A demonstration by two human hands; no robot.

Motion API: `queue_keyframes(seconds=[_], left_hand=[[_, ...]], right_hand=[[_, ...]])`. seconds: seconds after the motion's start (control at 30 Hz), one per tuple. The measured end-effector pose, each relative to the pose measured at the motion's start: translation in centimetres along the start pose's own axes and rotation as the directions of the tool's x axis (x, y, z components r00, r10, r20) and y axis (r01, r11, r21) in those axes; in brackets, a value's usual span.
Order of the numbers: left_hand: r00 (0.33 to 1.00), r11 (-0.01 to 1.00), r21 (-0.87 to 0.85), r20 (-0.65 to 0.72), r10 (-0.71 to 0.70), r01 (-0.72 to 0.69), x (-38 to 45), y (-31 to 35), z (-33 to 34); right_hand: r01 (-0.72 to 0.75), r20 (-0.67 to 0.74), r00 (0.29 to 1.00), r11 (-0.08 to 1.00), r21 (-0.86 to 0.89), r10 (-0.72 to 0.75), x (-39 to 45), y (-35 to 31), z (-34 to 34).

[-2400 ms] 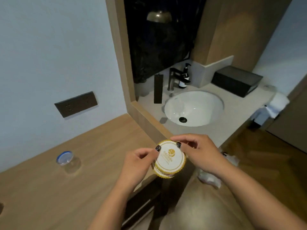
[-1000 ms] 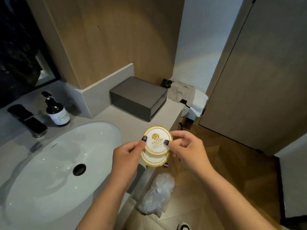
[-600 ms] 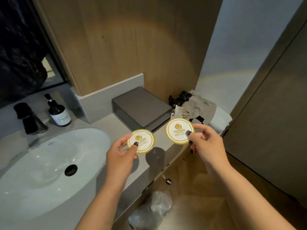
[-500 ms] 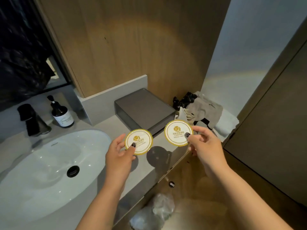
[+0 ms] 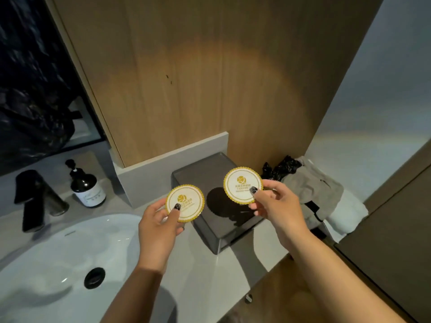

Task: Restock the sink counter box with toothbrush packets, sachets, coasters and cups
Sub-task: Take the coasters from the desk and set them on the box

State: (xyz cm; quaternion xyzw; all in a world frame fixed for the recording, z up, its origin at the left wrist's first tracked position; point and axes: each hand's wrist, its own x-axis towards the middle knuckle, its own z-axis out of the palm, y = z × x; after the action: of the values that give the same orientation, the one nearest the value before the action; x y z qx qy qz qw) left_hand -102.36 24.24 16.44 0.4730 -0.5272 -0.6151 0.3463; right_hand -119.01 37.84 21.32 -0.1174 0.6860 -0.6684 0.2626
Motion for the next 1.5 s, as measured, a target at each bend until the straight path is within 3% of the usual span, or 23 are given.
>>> queue_keyframes(seconds=[0.23, 0.47, 0.93, 1.27, 1.33, 1.4, 1.47, 1.5], left_hand=[[0.986, 0.999, -0.047, -0.167, 0.013, -0.021, 3.7, -0.3, 0.0], [0.936, 0.996, -0.093, -0.351, -0.033, 0.001, 3.2, -0.8, 1.6], [0.901, 0.996, -0.077, -0.427, -0.074, 0.045, 1.8, -1.5, 2.1], [0.918, 0.998, -0.055, -0.394, -0.05, 0.031, 1.4, -1.4, 1.5], [0.918, 0.997, -0.064, -0.393, -0.055, 0.032, 1.3, -1.3, 1.3], [0.917, 0.997, -0.074, -0.394, -0.056, 0.029, 1.2, -1.2, 1.1], [0.917, 0.996, -0.082, -0.396, -0.052, 0.021, 1.2, -1.1, 0.8], [0.917, 0.996, -0.086, -0.397, -0.052, 0.019, 1.2, -1.1, 0.7]], right_hand=[[-0.159, 0.173, 0.97, 0.984, -0.08, 0.171, 8.4, 1.6, 4.4], [-0.221, 0.304, 0.908, 0.946, -0.238, 0.289, 14.9, 3.7, 8.6], [-0.204, 0.216, 0.931, 0.909, -0.363, 0.295, 17.2, 4.8, 11.5], [-0.034, 0.172, 0.977, 0.888, -0.459, 0.127, 16.4, 4.6, 11.6], [0.096, 0.177, 0.984, 0.866, -0.491, -0.009, 16.4, 5.0, 11.3], [0.348, 0.264, 0.935, 0.76, -0.549, -0.237, 16.0, 5.5, 10.8], [0.603, 0.452, 0.798, 0.559, -0.569, -0.4, 15.4, 6.4, 10.1], [0.684, 0.556, 0.729, 0.454, -0.571, -0.398, 15.2, 7.1, 9.7]])
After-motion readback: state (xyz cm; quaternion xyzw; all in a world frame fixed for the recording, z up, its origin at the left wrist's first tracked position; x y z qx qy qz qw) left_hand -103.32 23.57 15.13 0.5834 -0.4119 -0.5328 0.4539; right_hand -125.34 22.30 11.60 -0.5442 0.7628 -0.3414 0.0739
